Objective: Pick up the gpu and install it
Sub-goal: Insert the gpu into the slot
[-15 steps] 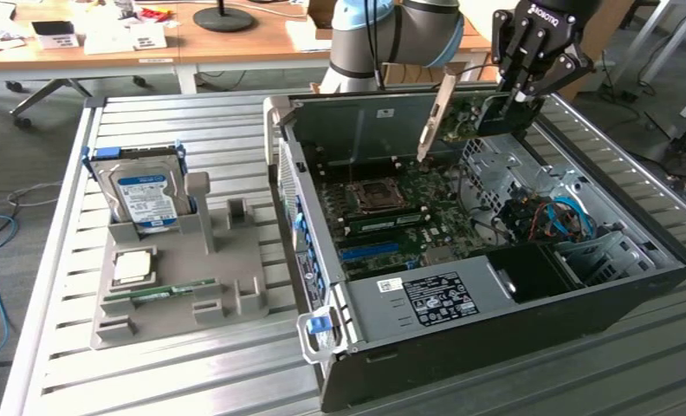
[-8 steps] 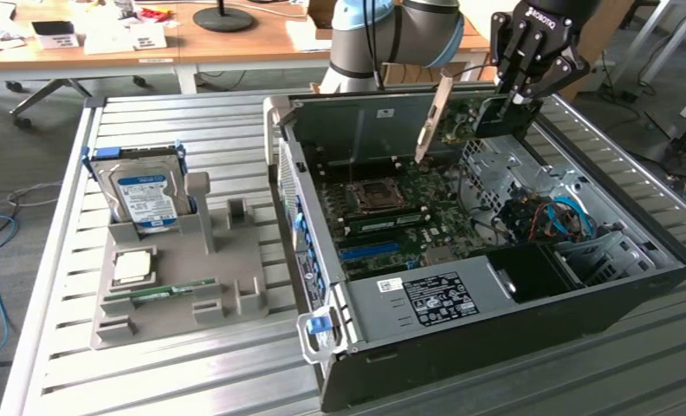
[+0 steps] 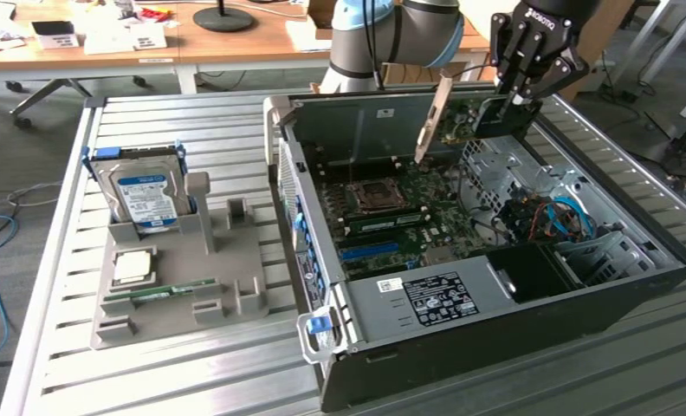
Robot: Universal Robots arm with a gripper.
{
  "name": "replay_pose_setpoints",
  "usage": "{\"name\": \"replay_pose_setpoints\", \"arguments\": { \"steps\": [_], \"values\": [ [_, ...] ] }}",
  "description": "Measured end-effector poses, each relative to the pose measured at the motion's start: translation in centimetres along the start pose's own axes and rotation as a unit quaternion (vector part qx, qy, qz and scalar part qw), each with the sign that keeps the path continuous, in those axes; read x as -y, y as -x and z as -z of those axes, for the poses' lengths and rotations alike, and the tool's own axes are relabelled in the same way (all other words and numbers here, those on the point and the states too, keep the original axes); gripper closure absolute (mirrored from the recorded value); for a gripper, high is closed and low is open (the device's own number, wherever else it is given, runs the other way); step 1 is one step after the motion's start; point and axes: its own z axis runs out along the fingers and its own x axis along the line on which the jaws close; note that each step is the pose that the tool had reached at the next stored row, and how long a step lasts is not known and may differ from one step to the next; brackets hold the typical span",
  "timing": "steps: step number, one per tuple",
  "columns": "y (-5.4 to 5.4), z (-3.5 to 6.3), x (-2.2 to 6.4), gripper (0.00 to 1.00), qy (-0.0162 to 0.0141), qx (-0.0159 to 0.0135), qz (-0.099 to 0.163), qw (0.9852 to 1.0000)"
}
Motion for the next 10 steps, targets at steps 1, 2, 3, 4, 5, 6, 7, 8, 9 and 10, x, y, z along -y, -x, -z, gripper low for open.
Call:
{"name": "replay_pose_setpoints", "arguments": {
  "steps": [1,2,3,4,5,6,7,8,9,10],
  "values": [
    [0.0,0.0,0.0,0.73,0.0,0.0,0.0,1.0],
    [0.0,0.0,0.0,0.73,0.0,0.0,0.0,1.0],
    [0.0,-0.01,0.0,0.73,0.0,0.0,0.0,1.0],
    [0.0,-0.03,0.0,0.73,0.0,0.0001,0.0,1.0],
    [0.0,-0.06,0.0,0.73,0.0,0.0002,0.0,1.0],
    [0.0,-0.1,0.0,0.73,0.0,0.0001,0.0,1.0],
    [0.0,-0.15,-0.01,0.73,0.0,0.0,0.0,1.0],
    [0.0,-0.21,-0.01,0.73,0.0,0.0001,0.0,1.0],
    [0.0,-0.23,-0.01,0.73,0.0,0.0,0.0,1.0],
    [0.0,-0.23,-0.01,0.73,0.0,0.0,0.0,1.0]
  ]
}}
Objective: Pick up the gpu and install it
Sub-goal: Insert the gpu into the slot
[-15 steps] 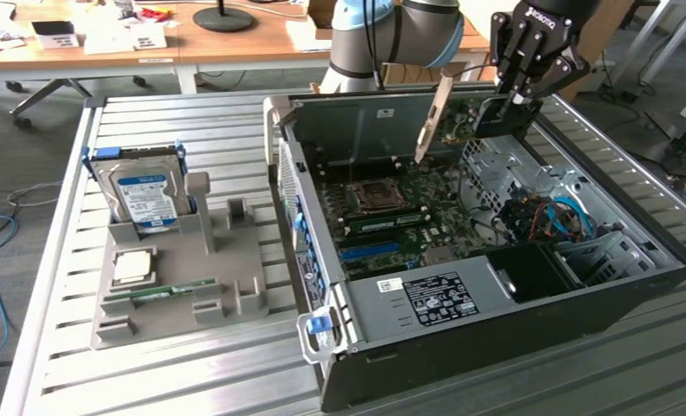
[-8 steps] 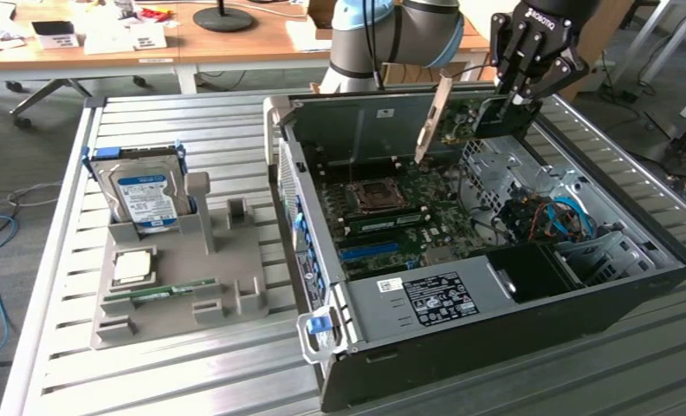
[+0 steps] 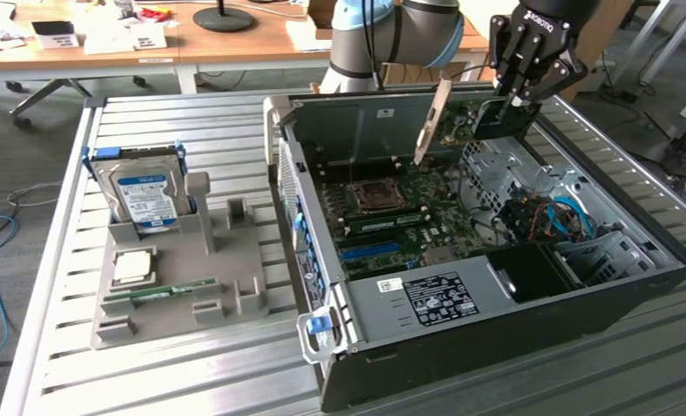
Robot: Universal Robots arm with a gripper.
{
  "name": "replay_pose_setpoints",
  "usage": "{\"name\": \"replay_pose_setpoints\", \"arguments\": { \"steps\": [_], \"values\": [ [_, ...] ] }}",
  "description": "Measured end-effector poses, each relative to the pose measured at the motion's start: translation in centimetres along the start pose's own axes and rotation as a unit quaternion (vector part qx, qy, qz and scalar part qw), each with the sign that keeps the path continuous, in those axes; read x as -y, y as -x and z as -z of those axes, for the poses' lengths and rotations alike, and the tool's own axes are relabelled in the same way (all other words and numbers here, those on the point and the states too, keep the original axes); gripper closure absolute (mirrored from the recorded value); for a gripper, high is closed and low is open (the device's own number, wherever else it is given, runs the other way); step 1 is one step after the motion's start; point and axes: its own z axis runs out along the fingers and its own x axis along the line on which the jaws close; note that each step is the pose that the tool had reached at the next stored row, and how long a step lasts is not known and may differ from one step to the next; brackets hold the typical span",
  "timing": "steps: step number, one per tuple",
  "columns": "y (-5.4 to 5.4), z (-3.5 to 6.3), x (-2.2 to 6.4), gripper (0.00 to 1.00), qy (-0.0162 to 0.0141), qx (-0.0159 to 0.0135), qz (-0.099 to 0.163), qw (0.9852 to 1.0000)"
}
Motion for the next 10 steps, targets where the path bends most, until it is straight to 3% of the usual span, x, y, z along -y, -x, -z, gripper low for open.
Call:
{"name": "replay_pose_setpoints", "arguments": {
  "steps": [10],
  "values": [
    [-0.01,-0.42,0.0,0.73,0.0,0.0001,0.0,1.0]
  ]
}}
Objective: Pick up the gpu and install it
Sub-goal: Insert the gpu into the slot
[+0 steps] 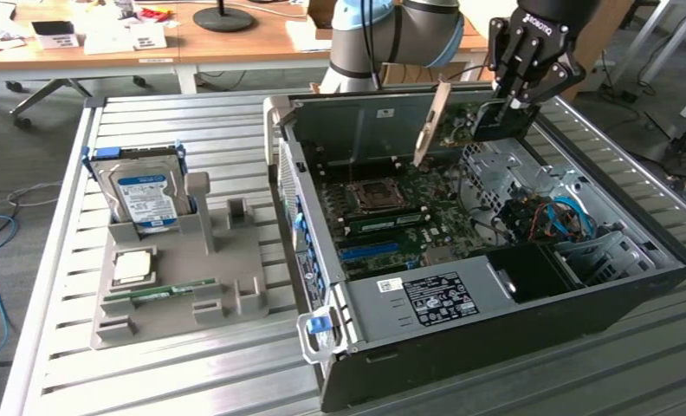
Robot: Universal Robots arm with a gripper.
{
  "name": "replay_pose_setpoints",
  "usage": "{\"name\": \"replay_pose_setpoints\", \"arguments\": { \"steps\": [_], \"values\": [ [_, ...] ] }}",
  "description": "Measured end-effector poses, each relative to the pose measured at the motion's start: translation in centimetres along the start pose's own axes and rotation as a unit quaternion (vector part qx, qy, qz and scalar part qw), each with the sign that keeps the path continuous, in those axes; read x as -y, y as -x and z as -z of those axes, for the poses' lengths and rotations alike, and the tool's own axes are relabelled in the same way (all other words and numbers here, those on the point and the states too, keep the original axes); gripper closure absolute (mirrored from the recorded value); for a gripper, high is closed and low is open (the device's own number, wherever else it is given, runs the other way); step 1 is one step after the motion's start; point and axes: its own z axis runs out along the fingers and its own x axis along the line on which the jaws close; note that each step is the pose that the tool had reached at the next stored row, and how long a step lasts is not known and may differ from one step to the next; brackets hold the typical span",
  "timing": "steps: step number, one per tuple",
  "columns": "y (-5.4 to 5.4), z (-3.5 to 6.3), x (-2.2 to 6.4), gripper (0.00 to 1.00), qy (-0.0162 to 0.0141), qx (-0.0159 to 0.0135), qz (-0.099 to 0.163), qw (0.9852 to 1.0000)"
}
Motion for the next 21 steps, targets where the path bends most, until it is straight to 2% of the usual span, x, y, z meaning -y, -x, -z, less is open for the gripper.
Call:
{"name": "replay_pose_setpoints", "arguments": {
  "steps": [21],
  "values": [
    [-0.02,-0.88,-0.02,0.73,-0.0006,0.0,0.0,1.0]
  ]
}}
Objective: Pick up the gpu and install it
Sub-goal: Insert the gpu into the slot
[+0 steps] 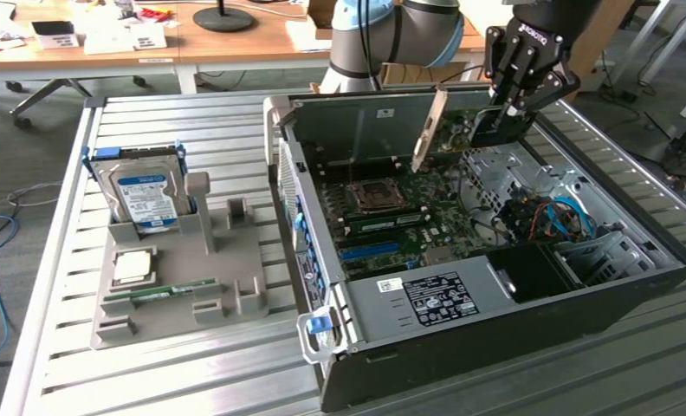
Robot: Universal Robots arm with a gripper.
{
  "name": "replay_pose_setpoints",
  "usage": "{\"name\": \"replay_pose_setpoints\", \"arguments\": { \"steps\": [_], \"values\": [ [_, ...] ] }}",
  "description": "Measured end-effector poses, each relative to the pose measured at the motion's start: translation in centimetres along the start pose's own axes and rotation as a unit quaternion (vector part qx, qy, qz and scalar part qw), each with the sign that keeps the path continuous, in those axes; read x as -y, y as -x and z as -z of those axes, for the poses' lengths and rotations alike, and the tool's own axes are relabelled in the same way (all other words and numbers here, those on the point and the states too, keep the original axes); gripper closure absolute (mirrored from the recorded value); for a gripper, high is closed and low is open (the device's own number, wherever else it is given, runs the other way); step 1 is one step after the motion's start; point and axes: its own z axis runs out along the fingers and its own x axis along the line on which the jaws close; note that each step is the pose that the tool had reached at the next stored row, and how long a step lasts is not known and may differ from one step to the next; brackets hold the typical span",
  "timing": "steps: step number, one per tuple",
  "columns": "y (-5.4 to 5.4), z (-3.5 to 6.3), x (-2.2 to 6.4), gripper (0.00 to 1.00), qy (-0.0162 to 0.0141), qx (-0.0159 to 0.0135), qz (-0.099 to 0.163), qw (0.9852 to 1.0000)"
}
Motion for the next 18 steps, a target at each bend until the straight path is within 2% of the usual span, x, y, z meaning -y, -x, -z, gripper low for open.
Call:
{"name": "replay_pose_setpoints", "arguments": {
  "steps": [9,18],
  "values": [
    [0.0,-0.12,0.0,0.73,0.0,0.0001,0.0,1.0],
    [-0.02,-0.64,0.01,0.73,0.0,-0.0001,0.0,1.0]
  ]
}}
